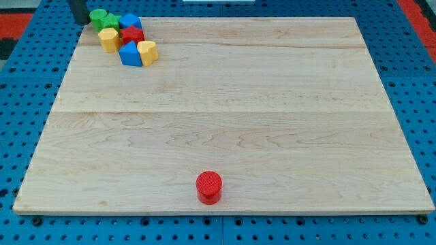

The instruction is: Move the green star to the top center of the board

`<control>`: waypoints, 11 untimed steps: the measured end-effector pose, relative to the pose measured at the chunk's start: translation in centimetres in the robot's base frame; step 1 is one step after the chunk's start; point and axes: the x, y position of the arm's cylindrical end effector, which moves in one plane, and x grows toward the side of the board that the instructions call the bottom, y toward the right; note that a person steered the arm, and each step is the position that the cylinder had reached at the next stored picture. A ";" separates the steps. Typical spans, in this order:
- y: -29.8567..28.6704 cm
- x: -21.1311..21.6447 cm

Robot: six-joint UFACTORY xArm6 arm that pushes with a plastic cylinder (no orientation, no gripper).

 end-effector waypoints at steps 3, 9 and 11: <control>-0.9 -1.6; 29.4 5.3; 29.1 10.0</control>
